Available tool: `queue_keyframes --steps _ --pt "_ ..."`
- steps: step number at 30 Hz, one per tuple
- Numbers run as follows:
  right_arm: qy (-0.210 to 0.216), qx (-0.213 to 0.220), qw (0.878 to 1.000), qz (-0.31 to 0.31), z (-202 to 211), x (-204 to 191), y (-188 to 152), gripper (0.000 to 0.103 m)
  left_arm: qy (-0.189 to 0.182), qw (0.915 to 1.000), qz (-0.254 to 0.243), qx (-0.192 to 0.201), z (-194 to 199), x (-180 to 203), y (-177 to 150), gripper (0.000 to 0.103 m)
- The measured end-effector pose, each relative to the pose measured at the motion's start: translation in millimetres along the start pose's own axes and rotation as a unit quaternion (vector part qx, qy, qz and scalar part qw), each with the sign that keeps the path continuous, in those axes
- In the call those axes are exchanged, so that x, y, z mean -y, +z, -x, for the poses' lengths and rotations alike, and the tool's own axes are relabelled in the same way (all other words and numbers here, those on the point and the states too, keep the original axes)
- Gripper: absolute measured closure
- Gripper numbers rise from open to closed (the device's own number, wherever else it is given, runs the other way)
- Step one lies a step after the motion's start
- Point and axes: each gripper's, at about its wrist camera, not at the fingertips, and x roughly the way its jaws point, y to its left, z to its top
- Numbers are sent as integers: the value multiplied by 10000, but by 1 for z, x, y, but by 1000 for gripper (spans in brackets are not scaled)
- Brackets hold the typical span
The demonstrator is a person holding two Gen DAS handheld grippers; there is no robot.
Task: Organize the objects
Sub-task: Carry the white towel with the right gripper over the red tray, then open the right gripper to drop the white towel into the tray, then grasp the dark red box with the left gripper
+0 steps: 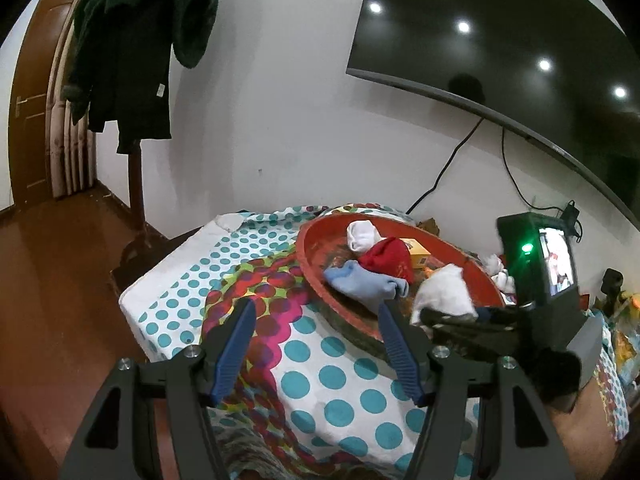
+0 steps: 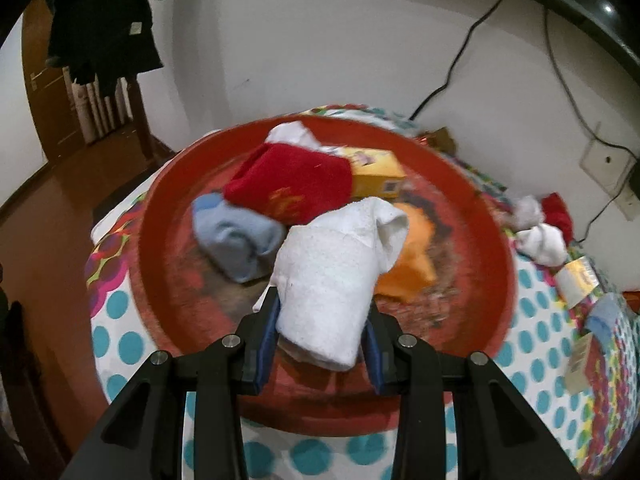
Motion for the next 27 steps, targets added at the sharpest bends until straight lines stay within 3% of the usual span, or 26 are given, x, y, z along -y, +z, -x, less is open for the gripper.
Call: queue_keyframes --steps 7,10,11,12,14,18,20,21,23,27 --pt "47 -153 9999 -1 -15 -8 -3 69 18 10000 -16 39 -1 0 0 38" --pt "105 -176 9997 -122 -16 -4 -2 64 56 9999 80 63 -1 -3 1 38" --pt "151 -186 9996 -177 -17 -3 -2 57 66 9998 140 79 0 -5 2 37" --pt "205 -170 9994 -231 -16 -2 -2 39 55 9998 184 80 -1 -6 2 37" --pt "237 43 9993 -300 -4 1 -2 13 14 9995 314 88 -1 -10 3 37" --pt "211 535 9978 -342 33 15 0 10 42 9993 316 169 0 -9 3 37" --pt "100 809 9956 -461 54 36 0 7 14 9994 245 230 2 -5 3 37" --pt "-39 963 9936 -589 66 54 -3 2 -28 9995 141 289 3 0 2 37" --pt "-392 1089 9898 -829 75 88 -11 1 -73 9993 -77 347 5 9 0 37" --pt "-1370 856 9753 -1506 73 182 -53 1 -494 9974 -514 131 -2 35 -10 37"
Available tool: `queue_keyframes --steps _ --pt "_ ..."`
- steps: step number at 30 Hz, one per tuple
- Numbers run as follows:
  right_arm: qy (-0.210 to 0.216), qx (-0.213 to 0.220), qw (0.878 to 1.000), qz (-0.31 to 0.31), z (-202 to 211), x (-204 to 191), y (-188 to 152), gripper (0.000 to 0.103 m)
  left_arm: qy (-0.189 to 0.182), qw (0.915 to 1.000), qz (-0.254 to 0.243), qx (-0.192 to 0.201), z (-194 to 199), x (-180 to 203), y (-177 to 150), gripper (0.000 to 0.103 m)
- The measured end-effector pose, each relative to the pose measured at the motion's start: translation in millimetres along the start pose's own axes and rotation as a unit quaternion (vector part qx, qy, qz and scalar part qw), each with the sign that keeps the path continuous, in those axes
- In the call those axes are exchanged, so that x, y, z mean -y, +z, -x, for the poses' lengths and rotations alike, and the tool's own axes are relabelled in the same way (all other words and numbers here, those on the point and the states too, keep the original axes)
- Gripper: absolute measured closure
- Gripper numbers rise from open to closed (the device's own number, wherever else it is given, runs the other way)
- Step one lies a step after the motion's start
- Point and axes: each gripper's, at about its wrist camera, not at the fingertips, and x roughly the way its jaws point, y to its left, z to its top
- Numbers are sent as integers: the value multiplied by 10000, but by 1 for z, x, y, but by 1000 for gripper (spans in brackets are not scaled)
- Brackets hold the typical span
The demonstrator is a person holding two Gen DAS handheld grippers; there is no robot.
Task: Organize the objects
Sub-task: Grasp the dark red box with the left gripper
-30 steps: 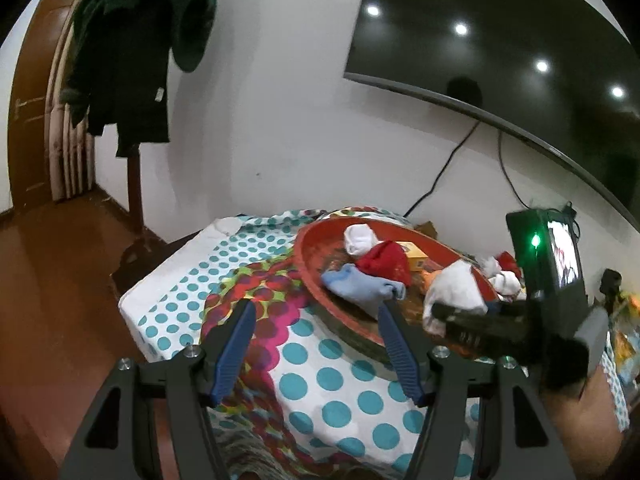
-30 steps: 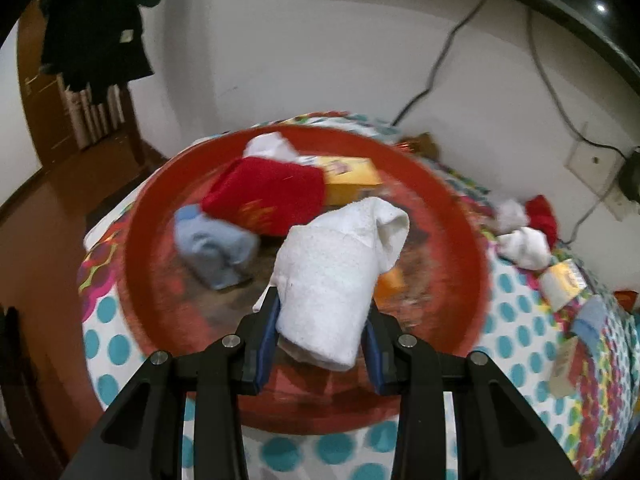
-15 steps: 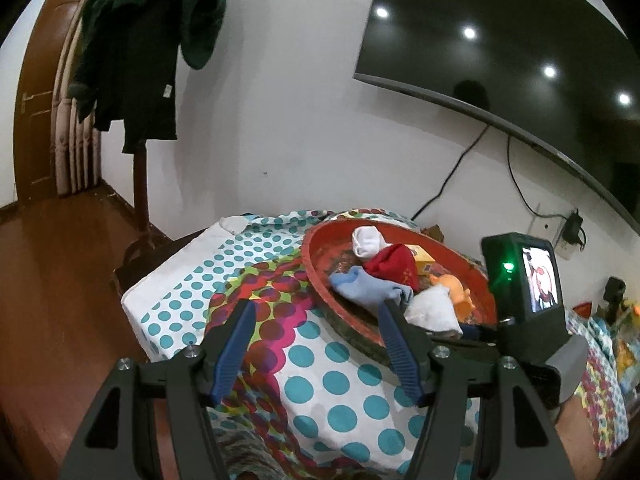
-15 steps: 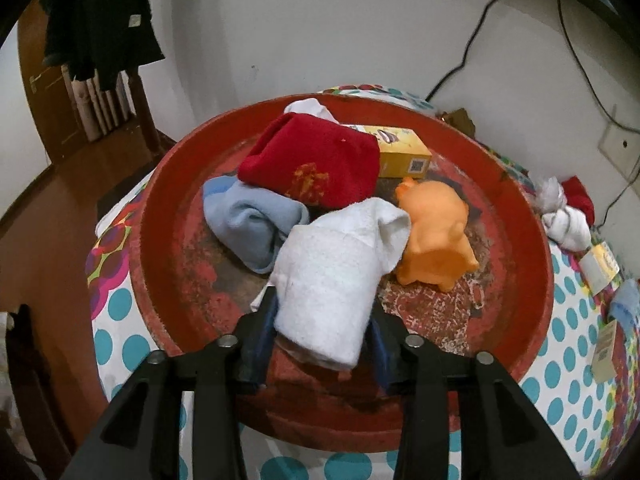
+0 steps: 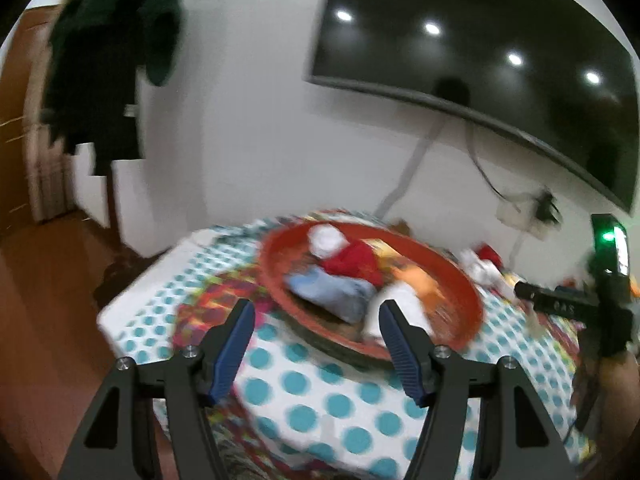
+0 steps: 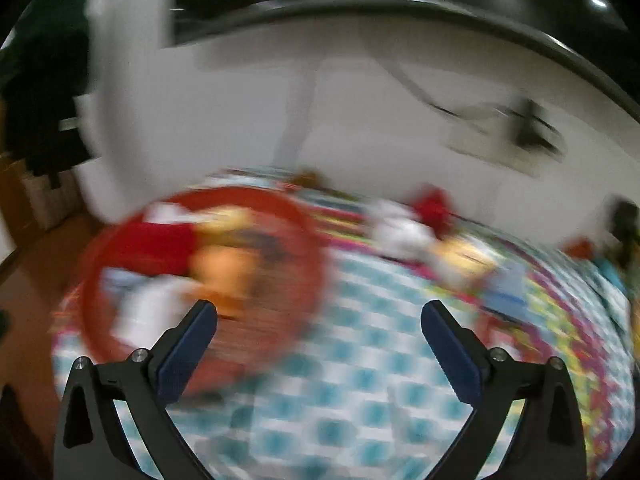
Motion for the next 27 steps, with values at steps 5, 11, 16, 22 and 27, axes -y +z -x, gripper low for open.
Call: queue_keyframes --steps 5,11,16,22,27 --pt "-764 -165 9932 -861 -22 112 -18 1 -541 9957 -650 -391 -20 53 -14 37" --pt "-804 -280 9717 -2204 -30 205 -38 1 -1172 9836 -1095 -829 -66 142 -5 37" --pt "-718 -402 9634 -2553 -33 218 -47 1 -1526 9734 -1289 -1121 -104 210 4 37" --pt "-605 -346 9604 -2697 -31 221 -51 1 -1682 9549 -1863 -1586 -146 297 -8 37" --pt "-458 -267 9500 -3078 -29 234 -59 1 -1685 9421 -2255 -1823 -175 343 -25 37"
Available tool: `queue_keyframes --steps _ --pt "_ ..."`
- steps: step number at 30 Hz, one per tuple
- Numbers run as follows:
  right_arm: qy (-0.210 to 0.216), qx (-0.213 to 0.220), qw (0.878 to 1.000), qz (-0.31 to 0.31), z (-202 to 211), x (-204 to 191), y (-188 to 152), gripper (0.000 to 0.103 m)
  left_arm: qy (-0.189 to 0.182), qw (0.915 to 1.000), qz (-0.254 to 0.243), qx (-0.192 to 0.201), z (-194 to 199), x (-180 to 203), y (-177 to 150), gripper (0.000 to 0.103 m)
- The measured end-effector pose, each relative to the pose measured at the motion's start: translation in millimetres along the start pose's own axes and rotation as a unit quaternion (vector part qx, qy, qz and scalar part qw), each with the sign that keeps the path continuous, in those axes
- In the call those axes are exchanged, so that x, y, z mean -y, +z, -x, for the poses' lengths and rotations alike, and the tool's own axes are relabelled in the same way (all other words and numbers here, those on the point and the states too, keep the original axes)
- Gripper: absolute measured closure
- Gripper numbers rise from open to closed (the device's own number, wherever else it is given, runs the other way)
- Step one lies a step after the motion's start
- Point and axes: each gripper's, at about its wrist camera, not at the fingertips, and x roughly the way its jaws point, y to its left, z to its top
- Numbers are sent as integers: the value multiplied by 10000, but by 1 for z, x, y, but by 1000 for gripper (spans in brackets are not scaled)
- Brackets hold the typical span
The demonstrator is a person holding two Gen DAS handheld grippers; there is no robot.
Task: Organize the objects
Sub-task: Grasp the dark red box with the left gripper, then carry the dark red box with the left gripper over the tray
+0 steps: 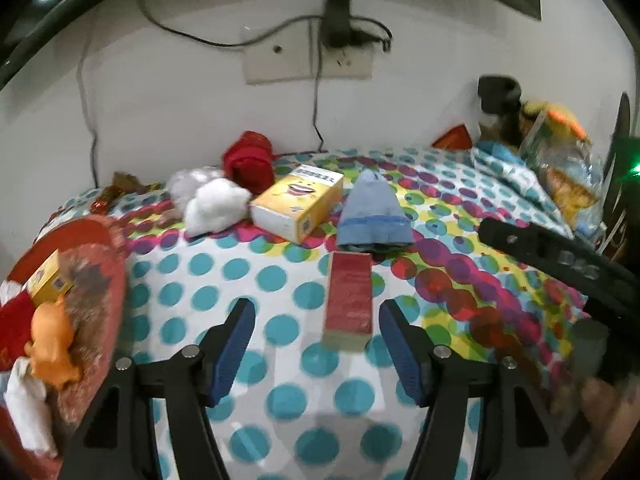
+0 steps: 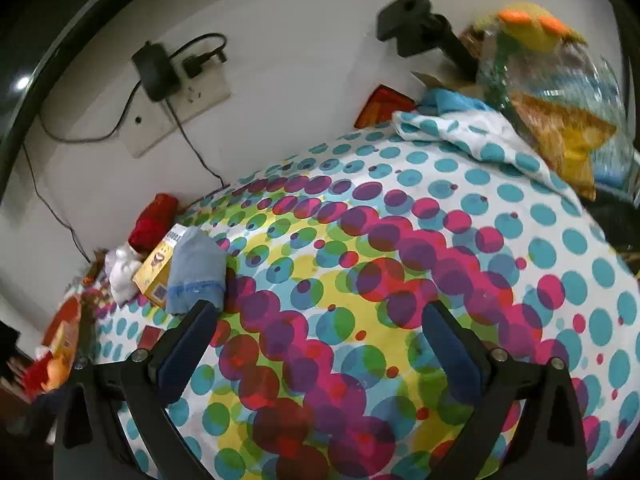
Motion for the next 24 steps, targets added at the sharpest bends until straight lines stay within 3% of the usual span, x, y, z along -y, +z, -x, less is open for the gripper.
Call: queue_keyframes --steps 3,5,12,24 --pt "14 10 10000 46 0 -2 0 1 54 9997 -18 -253 -22 6 6 41" --pt "4 9 10000 91 0 -3 0 1 10 9990 4 -442 -34 7 6 73" --pt "-39 35 9999 107 2 -4 -1 1 -28 9985 9 -556 -41 5 12 74" --pt "-30 -10 10000 93 3 -3 -1 1 407 9991 -64 120 13 -16 36 74"
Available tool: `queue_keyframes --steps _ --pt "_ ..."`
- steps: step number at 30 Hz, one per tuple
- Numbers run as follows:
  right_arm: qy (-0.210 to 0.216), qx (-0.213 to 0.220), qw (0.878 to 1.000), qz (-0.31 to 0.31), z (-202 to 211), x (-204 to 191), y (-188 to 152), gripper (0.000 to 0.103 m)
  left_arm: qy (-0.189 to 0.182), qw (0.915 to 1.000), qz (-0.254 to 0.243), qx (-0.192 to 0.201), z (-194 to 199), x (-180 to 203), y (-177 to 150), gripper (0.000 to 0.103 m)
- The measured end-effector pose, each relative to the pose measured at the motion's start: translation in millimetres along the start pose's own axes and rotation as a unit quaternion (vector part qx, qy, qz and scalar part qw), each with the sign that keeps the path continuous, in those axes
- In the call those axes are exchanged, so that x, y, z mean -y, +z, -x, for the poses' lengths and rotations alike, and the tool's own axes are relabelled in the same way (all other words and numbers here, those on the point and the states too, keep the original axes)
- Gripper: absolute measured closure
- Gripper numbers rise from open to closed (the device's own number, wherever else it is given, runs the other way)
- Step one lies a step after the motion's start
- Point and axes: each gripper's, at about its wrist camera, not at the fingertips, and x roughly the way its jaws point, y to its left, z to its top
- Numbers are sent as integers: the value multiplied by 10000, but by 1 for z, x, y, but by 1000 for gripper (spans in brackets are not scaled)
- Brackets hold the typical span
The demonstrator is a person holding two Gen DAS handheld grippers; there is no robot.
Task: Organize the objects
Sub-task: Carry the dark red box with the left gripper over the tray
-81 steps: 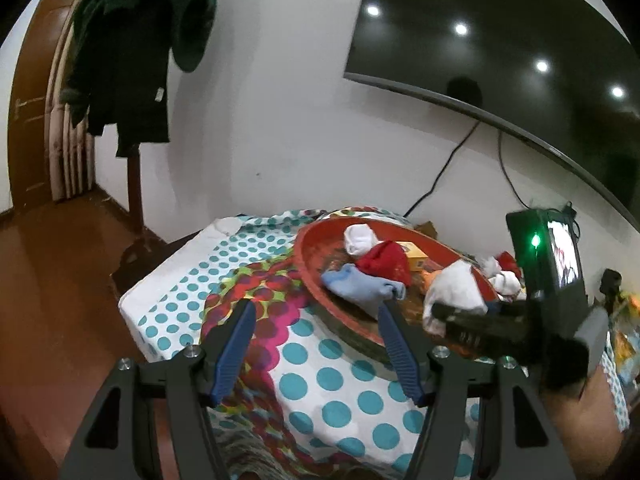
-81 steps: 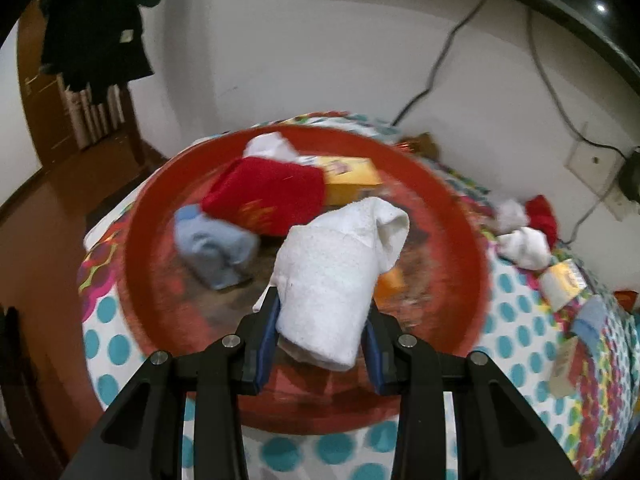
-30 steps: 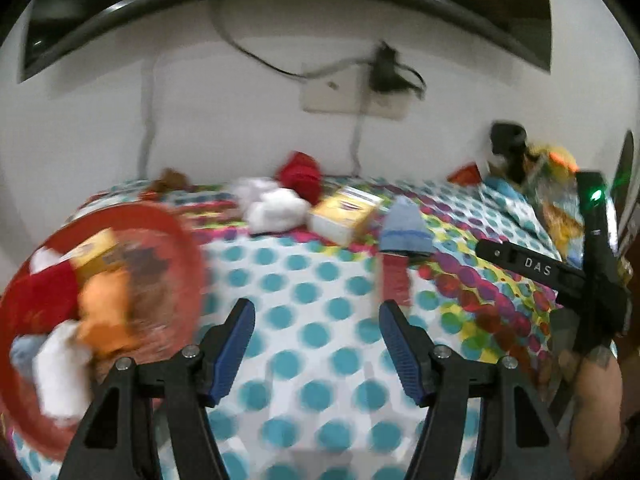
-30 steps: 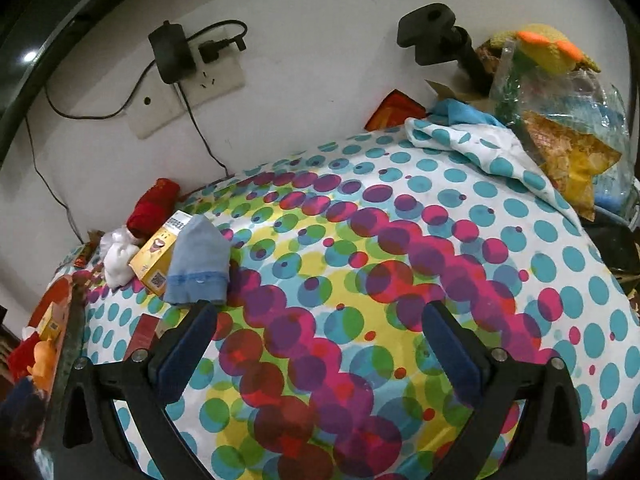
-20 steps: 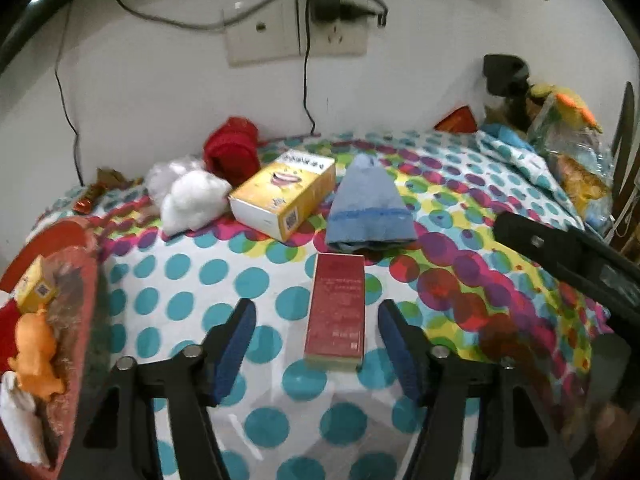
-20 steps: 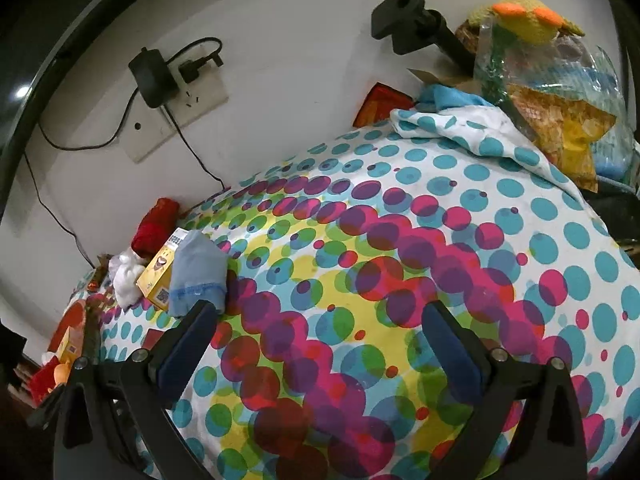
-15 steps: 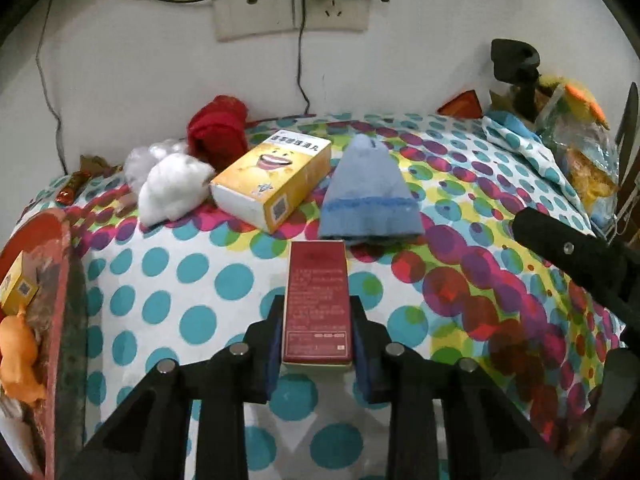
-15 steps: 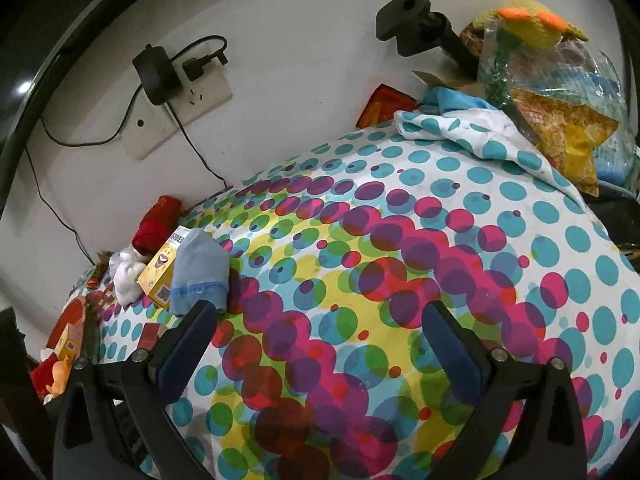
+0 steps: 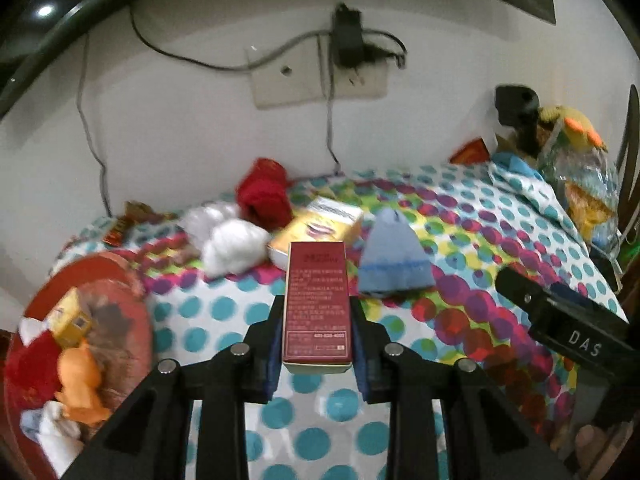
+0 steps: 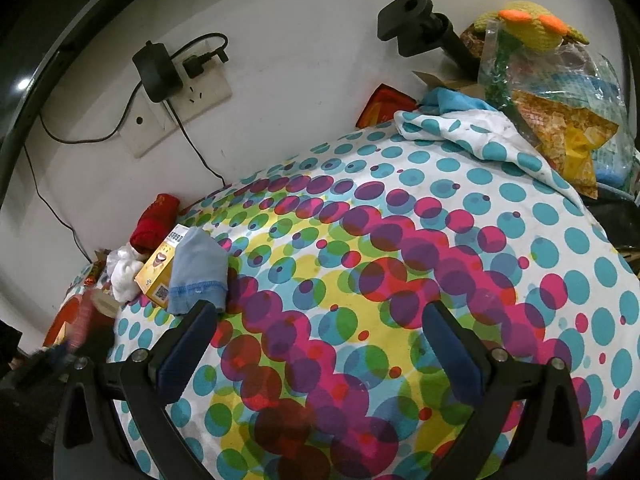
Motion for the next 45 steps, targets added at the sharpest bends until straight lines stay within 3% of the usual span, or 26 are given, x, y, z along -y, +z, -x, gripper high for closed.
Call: queue_keyframes --steps 6,14,21,26,32,45 --pt "12 -35 10000 -3 -2 -1 0 0 282 9989 345 140 20 -50 8 74" --pt "53 -79 10000 14 -5 -2 -1 0 951 9929 690 181 41 -152 4 74" --pt "58 -87 9999 20 -6 -3 -1 0 1644 9793 1174 155 72 -259 -24 74" --pt "50 -85 10000 14 -6 -3 -2 0 1882 9667 1735 -63 85 -321 -60 74" --pt "54 -79 10000 16 -6 -3 -2 0 1927 9619 1911 -329 81 -341 -93 74" --pt "42 -102 9999 35 -7 -5 -3 0 1800 9626 1893 -725 44 -336 -108 74"
